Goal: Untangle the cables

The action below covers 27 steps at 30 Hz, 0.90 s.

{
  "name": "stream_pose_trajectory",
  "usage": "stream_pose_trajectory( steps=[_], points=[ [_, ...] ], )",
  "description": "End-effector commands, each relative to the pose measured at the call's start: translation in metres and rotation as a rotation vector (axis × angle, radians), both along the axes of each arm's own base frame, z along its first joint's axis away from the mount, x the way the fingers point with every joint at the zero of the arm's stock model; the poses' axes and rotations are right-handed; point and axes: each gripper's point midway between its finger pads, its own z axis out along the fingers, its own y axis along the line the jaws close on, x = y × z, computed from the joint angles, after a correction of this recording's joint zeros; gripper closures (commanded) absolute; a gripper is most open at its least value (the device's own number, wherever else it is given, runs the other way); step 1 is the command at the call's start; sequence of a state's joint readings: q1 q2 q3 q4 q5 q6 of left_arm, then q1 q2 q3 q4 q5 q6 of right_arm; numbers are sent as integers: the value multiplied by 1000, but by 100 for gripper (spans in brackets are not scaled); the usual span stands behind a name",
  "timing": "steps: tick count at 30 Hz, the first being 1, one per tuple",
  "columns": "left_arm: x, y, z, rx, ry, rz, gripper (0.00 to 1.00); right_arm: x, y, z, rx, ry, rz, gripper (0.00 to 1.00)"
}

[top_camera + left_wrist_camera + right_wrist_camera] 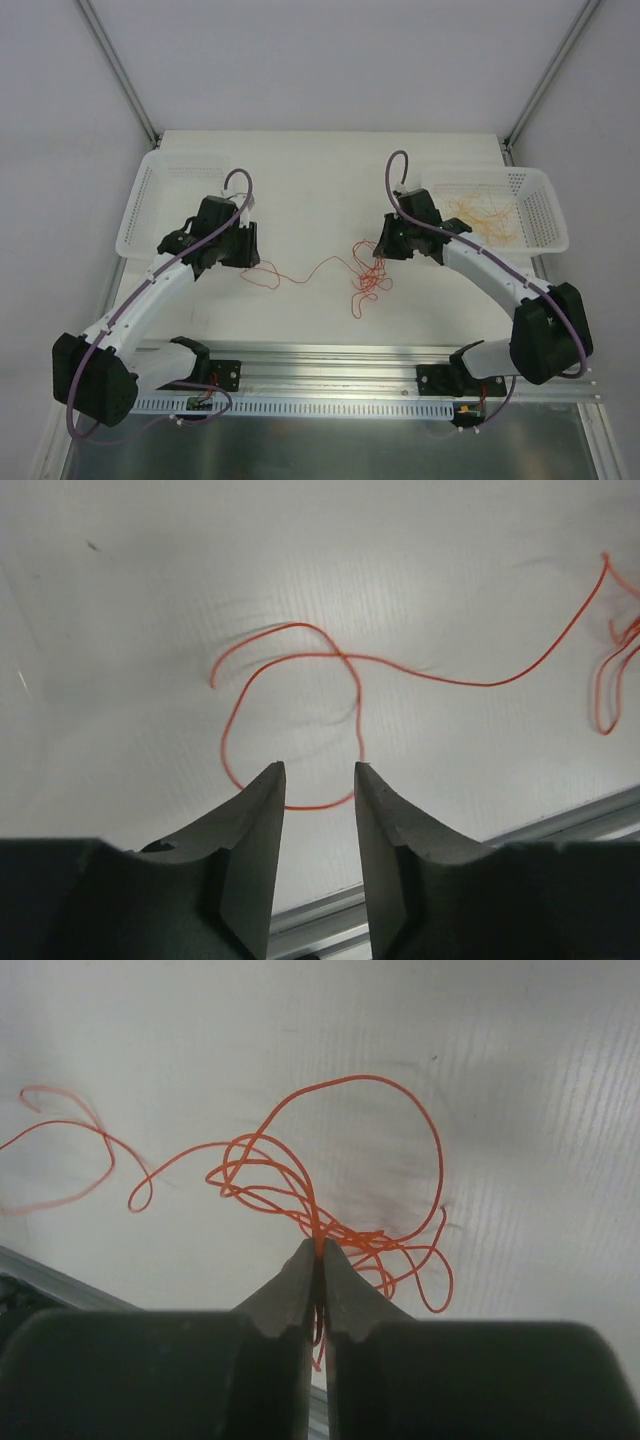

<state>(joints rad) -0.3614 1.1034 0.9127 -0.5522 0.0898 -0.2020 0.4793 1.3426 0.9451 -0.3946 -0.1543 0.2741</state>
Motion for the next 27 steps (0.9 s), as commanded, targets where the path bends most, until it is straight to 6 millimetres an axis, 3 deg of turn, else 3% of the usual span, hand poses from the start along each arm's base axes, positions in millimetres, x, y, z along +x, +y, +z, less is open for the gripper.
stream_pose_trajectory(
  steps=[1, 3, 4, 7, 11, 13, 17, 22, 27],
  points=[
    [-15, -5, -13, -58, 15, 20, 63, 16, 7, -14, -18, -1, -40, 85],
    [-22, -9, -11, -82, 11, -13, 46, 18, 8, -15, -31, 7, -31, 77],
    [-24, -12, -8, -91, 2, -33, 31, 15, 7, -15, -41, 17, -25, 66],
    [-29, -31, 14, -138, -59, -187, 15, 17, 6, 0, -56, -8, -1, 46],
    [-26, -57, 46, -196, -129, -345, 2, 13, 6, 24, -73, -50, 51, 23],
    [-19, -71, 54, -214, -138, -408, 2, 10, 3, 37, -89, -79, 68, 13],
    [1, -98, 44, -177, -111, -476, 2, 2, -4, 49, -84, -107, 57, 3],
    [22, -140, 2, -123, -6, -557, 9, -9, -9, 51, -66, -124, 35, 2],
    [31, -161, -43, -51, 84, -596, 16, -23, -11, 28, -57, -93, 14, 2]
  ],
)
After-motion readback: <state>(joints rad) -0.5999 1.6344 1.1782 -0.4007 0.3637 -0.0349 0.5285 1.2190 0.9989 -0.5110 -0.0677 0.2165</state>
